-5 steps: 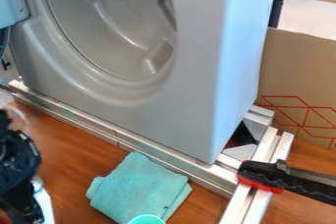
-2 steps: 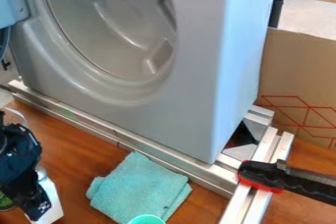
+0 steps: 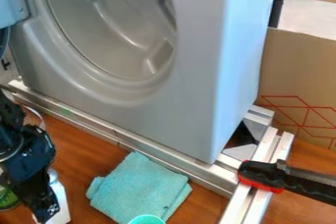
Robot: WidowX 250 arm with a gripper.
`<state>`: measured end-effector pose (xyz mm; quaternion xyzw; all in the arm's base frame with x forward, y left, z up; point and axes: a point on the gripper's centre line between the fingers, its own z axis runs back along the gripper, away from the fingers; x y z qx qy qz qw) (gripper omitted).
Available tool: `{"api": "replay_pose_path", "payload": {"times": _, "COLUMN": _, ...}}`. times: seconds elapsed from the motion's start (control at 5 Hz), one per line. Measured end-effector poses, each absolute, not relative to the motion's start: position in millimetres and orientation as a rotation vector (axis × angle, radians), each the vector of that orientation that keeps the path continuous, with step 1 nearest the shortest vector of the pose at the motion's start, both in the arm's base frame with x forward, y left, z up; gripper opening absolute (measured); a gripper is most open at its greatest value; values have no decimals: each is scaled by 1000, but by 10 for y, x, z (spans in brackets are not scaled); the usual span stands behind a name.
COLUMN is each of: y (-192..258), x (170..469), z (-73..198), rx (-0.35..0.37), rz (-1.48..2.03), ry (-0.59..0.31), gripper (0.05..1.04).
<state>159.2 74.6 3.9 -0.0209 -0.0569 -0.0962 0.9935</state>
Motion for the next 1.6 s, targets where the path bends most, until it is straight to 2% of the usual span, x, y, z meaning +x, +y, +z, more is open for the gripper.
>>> {"api": "replay_pose_path", "payload": {"times": 0.4, "y": 795, "x": 1623, "z": 16, "rx": -17, "rz": -186, "ry": -90, "gripper": 661}}
{"api": "replay_pose_path", "payload": {"times": 0.6, "y": 792, "x": 1638, "z": 21, "rx": -21, "rz": -169, "ry": -102, "gripper": 711}}
{"api": "replay_pose_path", "payload": {"times": 0.8, "y": 771, "x": 1641, "z": 17, "rx": -36, "rz": -164, "ry": -105, "gripper": 982}}
{"api": "replay_pose_path", "payload": {"times": 1.2, "y": 779, "x": 1601, "z": 88, "rx": -30, "rz": -122, "ry": -84, "gripper": 1002}}
{"api": "replay_pose_path", "payload": {"times": 1.4, "y": 832, "x": 1625, "z": 501, "rx": 36, "rz": -83, "ry": -141, "gripper": 1001}}
{"api": "replay_pose_path", "payload": {"times": 1.6, "y": 799, "x": 1660, "z": 921, "rx": 99, "rz": -74, "ry": -160, "gripper": 1001}}
